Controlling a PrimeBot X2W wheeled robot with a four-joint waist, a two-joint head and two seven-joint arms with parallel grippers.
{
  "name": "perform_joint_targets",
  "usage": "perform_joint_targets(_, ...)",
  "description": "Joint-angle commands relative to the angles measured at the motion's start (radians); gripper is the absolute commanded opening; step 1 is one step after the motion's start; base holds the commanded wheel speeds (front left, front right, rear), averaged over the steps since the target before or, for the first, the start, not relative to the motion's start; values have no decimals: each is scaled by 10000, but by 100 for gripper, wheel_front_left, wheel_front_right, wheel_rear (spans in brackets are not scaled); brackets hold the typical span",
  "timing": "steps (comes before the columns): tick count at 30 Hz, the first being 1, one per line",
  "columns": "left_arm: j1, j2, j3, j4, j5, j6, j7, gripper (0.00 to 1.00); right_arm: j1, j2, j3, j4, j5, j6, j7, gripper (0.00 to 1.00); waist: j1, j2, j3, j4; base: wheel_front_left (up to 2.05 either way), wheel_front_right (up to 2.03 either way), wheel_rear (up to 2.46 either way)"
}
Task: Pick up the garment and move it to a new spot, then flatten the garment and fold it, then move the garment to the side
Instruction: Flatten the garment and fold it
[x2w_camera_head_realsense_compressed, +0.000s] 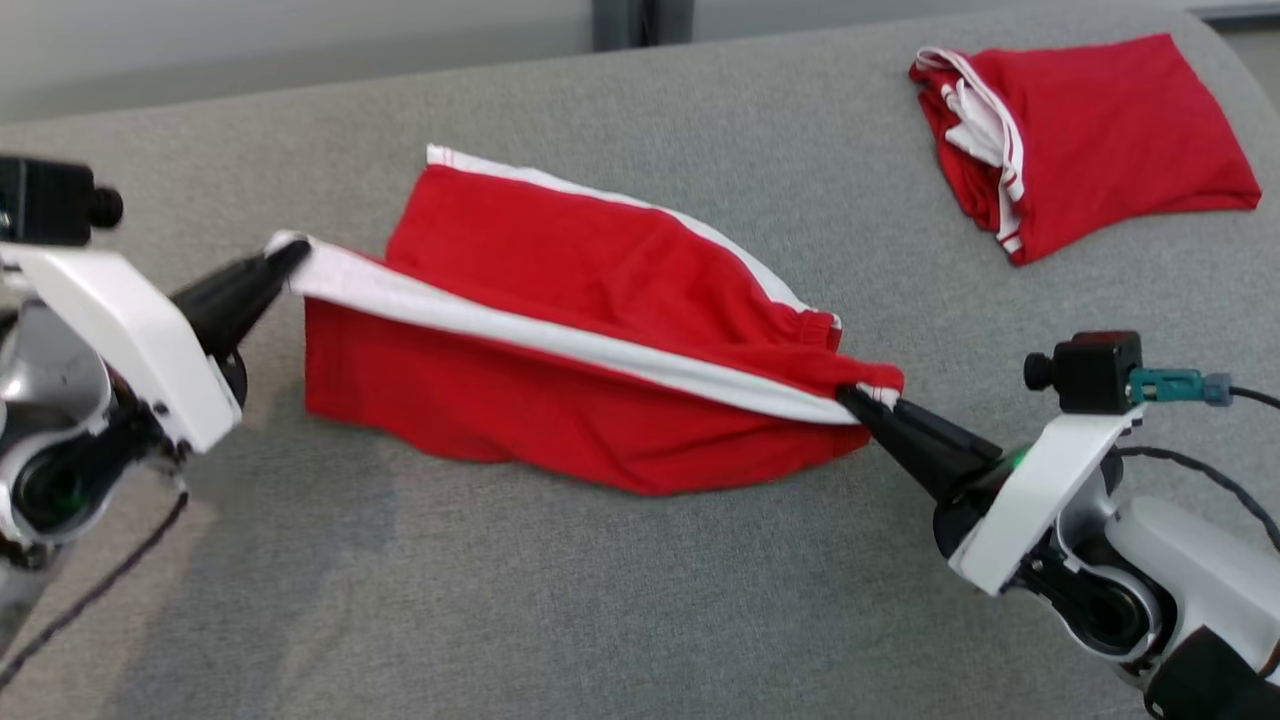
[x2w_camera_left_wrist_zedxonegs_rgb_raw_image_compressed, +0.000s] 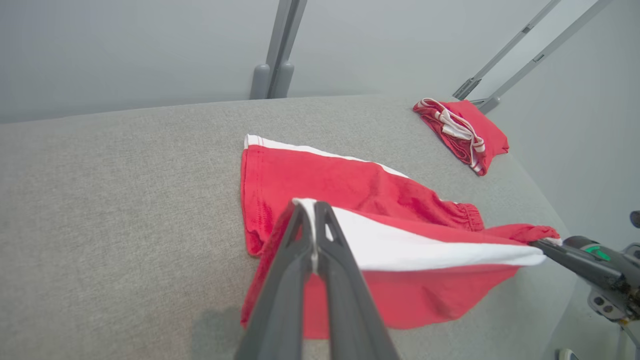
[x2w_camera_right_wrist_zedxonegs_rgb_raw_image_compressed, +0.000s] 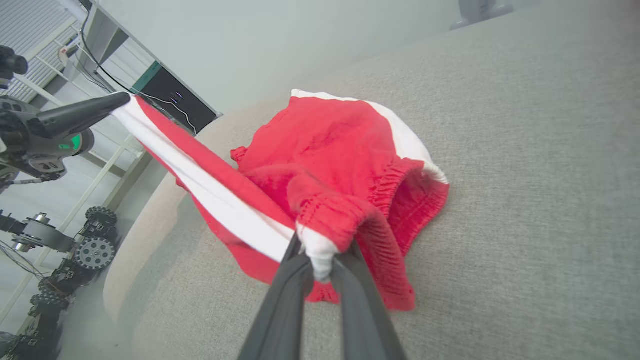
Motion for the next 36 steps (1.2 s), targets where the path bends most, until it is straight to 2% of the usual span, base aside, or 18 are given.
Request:
perform_joint_targets(1, -642, -102, 39, 435, 214, -122, 108, 0, -186, 23, -190, 77, -153, 0, -164, 0, 1, 0, 645, -259, 0, 0, 0)
perform_joint_targets(16, -3843, -1210, -155, 3480, 1010, -874, 512, 0, -930, 831, -805, -271, 19, 0, -833, 0, 1, 0, 2231, -828, 0, 0, 0)
perform_joint_targets(29, -5061, -1969, -272, 5679, 1218, -1309, 379, 0, -1451, 1168, -710, -69, 143, 0, -1224, 0, 1, 0, 2875, -1303, 0, 0, 0)
perform_joint_targets(32, -5301, -2130, -328, 6220, 1244, -1437, 397, 0, -1599, 1305, -629, -4, 161, 0, -1312, 13, 1, 0, 3043, -1423, 0, 0, 0)
perform_joint_targets(36, -5484, -2216, -370, 6685, 1305, -1518, 378, 0, -1762, 1419, -546, 58, 179, 0, -1408, 24, 1, 0, 3164, -1501, 0, 0, 0)
